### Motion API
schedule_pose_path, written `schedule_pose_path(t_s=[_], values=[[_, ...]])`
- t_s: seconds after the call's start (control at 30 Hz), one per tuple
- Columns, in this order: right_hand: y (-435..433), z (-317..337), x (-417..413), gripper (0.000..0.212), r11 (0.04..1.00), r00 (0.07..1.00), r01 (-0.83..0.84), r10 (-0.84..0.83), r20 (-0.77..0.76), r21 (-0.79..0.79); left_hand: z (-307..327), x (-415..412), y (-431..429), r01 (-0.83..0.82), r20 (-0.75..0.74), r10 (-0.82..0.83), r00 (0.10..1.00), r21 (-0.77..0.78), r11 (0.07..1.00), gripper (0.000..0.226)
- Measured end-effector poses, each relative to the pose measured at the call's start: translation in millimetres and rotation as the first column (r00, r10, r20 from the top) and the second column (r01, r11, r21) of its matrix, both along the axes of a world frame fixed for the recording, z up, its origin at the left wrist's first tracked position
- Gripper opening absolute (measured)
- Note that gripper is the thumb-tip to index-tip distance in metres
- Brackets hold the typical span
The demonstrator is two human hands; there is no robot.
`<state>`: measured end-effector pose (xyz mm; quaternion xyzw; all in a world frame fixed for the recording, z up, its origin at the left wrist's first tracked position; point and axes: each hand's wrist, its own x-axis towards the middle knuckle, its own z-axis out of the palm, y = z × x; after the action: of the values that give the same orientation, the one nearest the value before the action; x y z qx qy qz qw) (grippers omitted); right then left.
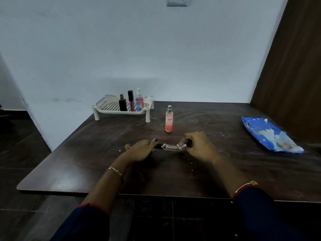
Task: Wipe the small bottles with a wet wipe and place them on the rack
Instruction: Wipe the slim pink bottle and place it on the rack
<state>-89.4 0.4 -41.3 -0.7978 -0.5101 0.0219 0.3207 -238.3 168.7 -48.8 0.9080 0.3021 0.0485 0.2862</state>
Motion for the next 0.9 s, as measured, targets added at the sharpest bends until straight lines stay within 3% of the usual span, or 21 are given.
schedule_pose_path(t_s=[0.13,0.3,0.47,0.63,0.73,0.83,0.9], values=[[1,2,-3,0.021,0.999,0.999,0.01,-0.008,-0.038,0.031,9,3,-3,0.006,0.04,-0.005,0.999,-0.024,1.0,0.051],[28,5,-30,0.021,0.988,0.994,-0.066,0.078,-0.082,0.138,12,5,-8,-0.001,-0.001,0.001,1.0,0.077,0.997,0.06],[21,6,-24,0.022,0.992,0.995,-0.054,0.064,-0.082,0.114,9,4,-9,-0.082,0.034,0.079,0.996,0.094,0.992,0.056],[1,-1,-8,0.028,0.996,0.994,0.039,-0.03,-0.103,0.082,14,3,-15,0.01,0.251,0.038,0.967,-0.183,0.983,0.034],[-3,-4,-7,0.035,0.992,0.992,0.063,-0.051,-0.112,0.109,18,1,-21,0.072,0.37,-0.004,0.929,-0.171,0.983,0.018],[-7,-9,-2,0.02,0.991,0.98,0.081,-0.06,-0.189,0.108,22,-4,-23,0.188,0.465,-0.046,0.884,-0.265,0.946,0.012],[-9,-11,3,0.013,0.991,0.972,0.093,-0.07,-0.224,0.093,22,-4,-24,0.203,0.474,-0.073,0.878,-0.229,0.952,0.019]])
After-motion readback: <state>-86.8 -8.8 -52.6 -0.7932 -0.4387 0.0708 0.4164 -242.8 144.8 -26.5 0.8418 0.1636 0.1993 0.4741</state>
